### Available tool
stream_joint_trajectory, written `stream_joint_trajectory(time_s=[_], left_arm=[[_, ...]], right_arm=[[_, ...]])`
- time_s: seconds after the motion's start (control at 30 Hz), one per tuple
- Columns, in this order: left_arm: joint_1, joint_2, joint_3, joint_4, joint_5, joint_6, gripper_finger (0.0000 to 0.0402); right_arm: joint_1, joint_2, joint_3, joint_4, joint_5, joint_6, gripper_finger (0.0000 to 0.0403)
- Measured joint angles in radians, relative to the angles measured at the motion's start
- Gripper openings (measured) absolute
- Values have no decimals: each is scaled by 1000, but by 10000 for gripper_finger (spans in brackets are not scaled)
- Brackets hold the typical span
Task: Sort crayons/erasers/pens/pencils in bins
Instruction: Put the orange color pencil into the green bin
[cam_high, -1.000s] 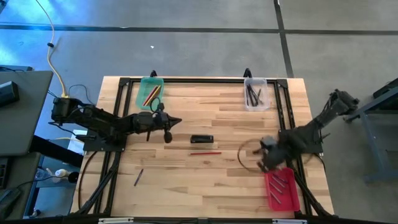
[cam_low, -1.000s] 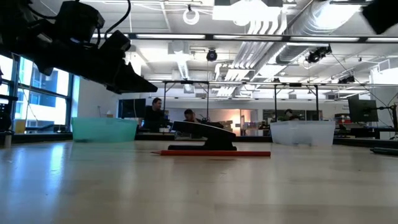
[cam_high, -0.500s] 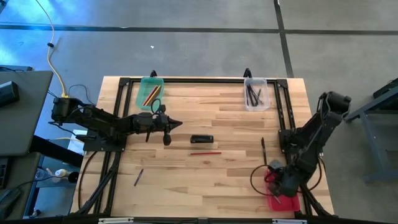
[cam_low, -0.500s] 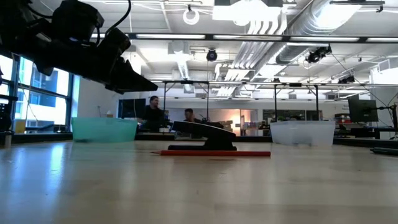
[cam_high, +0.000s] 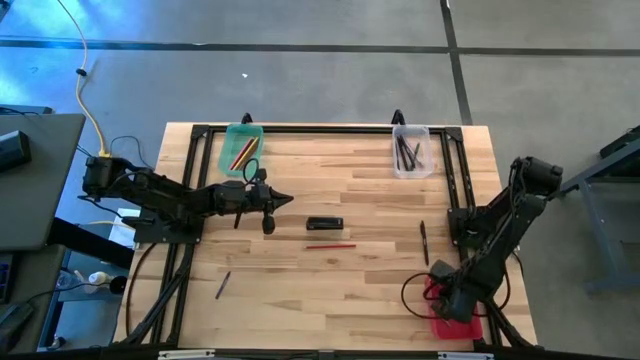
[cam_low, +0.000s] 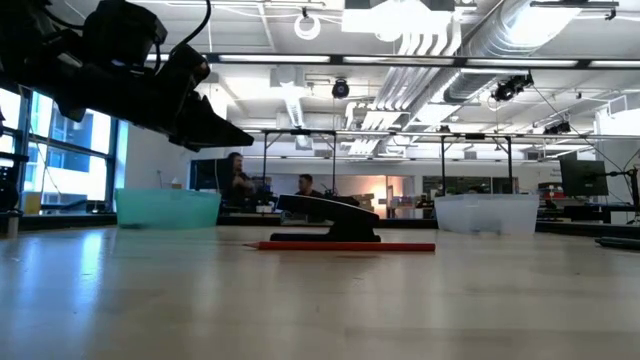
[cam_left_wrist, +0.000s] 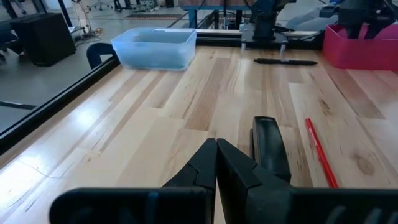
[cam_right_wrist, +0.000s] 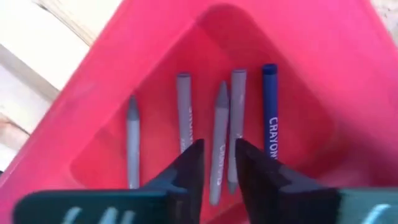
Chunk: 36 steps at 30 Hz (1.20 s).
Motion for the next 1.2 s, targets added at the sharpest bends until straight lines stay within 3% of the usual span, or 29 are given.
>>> stream_joint_trajectory(time_s=[0.17, 0.3, 0.43, 0.6, 0.73, 0.93, 1.1, 1.2], left_arm=[[0, 0, 0, 0, 20, -3, 0], [2, 0, 0, 1, 23, -6, 0], [9, 0, 0, 1, 23, -7, 0], [12, 0, 0, 2, 38, -7, 0], [11, 0, 0, 2, 92, 0, 0], [10, 0, 0, 7, 120, -5, 0], [10, 0, 0, 7, 120, 0, 0], [10, 0, 0, 6, 120, 0, 0]], right_arm=[[0, -21, 34, -64, -1, -67, 128], [0, -37, 117, -154, 4, -150, 134], [-2, -41, 210, -252, 170, -311, 102], [-73, -42, 260, -256, 392, -565, 20], [-188, -43, 237, -50, 498, -845, 12], [-430, -37, 109, 410, 508, -1280, 4], [-624, 9, 36, 639, 429, -1443, 13], [-698, 64, 36, 690, 371, -1515, 29]])
